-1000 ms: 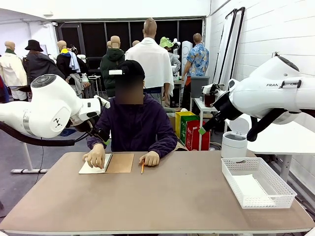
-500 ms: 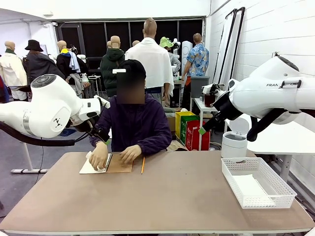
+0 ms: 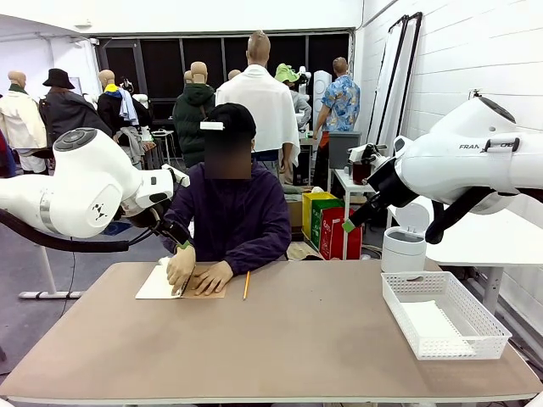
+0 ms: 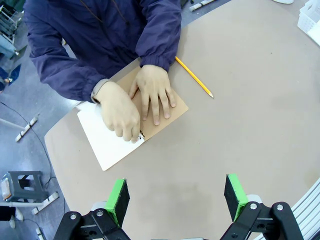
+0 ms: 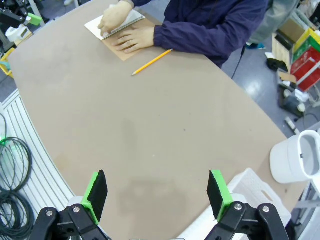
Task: Sort the paper based on its condition.
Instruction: If a person hands you a paper, place it in the Organizing basket , and if it's crumpled, put it in the Trash can.
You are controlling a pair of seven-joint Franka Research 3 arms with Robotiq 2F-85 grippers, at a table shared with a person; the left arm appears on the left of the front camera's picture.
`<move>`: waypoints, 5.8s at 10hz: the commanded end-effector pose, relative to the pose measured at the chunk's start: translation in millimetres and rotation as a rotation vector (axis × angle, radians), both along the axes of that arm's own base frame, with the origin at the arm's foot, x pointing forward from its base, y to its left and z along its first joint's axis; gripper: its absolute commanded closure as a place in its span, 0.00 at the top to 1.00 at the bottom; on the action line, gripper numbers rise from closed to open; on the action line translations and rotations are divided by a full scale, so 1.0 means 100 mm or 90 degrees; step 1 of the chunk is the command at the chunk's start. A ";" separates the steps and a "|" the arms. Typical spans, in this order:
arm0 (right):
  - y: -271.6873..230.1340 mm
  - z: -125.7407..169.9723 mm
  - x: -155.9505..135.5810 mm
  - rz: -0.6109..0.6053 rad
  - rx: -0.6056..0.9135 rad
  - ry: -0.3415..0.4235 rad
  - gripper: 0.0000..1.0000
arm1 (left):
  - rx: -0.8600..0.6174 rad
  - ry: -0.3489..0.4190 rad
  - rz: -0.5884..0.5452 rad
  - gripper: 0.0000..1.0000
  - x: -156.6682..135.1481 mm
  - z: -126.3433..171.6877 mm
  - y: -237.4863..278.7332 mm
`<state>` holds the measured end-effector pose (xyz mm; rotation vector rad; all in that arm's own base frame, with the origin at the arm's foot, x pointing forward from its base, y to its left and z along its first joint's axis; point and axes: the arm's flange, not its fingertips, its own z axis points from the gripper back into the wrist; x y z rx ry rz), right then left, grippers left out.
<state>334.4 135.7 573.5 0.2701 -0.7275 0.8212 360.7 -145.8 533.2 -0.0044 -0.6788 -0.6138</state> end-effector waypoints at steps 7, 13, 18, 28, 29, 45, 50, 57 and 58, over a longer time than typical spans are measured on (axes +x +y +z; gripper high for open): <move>0.00 0.00 0.00 -0.002 -0.002 0.000 1.00 | -0.001 0.002 0.001 1.00 0.02 0.01 0.00; 0.00 0.00 0.00 -0.002 -0.002 0.000 1.00 | -0.001 0.002 0.001 1.00 0.02 0.01 0.00; 0.00 0.00 0.00 -0.002 -0.002 0.000 1.00 | -0.001 0.002 0.001 1.00 0.02 0.01 0.00; 0.00 0.00 0.00 -0.002 -0.002 0.000 1.00 | -0.001 0.002 0.001 1.00 0.02 0.01 0.00; 0.00 0.00 0.00 -0.002 -0.002 0.000 1.00 | -0.001 0.002 0.001 1.00 0.02 0.01 0.00; 0.00 0.00 0.00 -0.002 -0.002 0.000 1.00 | -0.001 0.002 0.001 1.00 0.02 0.01 0.00; 0.00 0.00 0.00 -0.002 -0.002 0.000 1.00 | -0.001 0.002 0.001 1.00 0.02 0.01 0.00; 0.00 0.00 0.00 -0.002 -0.002 0.000 1.00 | -0.001 0.002 0.001 1.00 0.02 0.01 0.00; 0.00 0.00 0.00 -0.002 -0.002 0.000 1.00 | -0.001 0.002 0.001 1.00 0.02 0.01 0.00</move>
